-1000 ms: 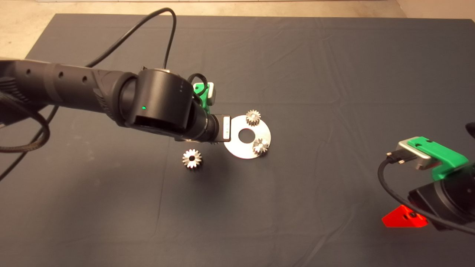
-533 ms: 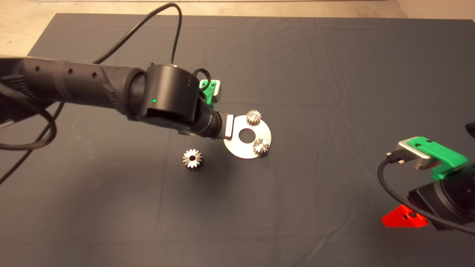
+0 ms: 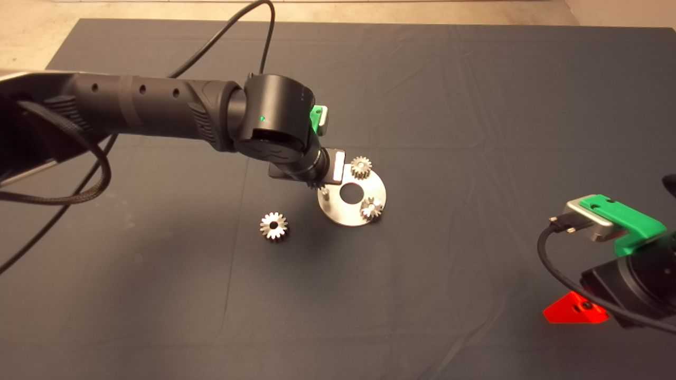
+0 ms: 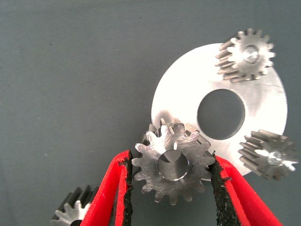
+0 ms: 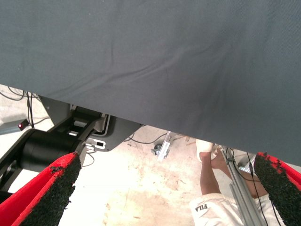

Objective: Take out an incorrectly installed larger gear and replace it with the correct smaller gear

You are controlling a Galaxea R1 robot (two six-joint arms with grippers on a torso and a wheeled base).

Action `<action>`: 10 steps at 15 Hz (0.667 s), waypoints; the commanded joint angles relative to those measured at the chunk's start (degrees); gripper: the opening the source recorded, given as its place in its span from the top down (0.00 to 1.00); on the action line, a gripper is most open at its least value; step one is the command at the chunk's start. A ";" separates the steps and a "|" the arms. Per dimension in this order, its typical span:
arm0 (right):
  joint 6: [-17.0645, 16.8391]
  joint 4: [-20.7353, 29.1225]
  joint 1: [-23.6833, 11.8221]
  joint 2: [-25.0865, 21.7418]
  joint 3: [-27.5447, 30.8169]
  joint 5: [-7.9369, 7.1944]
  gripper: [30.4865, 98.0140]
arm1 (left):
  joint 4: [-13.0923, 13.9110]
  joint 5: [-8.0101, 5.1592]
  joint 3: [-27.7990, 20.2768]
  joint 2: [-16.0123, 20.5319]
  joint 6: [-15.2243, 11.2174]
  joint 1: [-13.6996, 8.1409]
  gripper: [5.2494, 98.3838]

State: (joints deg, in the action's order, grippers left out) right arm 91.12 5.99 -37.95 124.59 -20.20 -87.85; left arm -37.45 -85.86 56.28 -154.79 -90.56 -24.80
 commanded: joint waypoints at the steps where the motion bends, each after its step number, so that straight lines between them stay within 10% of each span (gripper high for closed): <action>1: 0.11 -1.51 -0.99 -0.08 0.09 -7.16 0.00 | 0.27 -0.01 -0.17 -0.30 0.21 -1.00 0.68; 10: 0.11 -1.51 -0.99 0.09 0.11 -7.16 0.01 | 0.10 -0.01 -0.40 -0.21 -0.14 1.35 0.68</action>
State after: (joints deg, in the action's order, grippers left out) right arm 91.12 5.97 -37.95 124.59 -20.20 -87.85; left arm -37.40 -85.73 56.26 -155.05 -90.60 -23.83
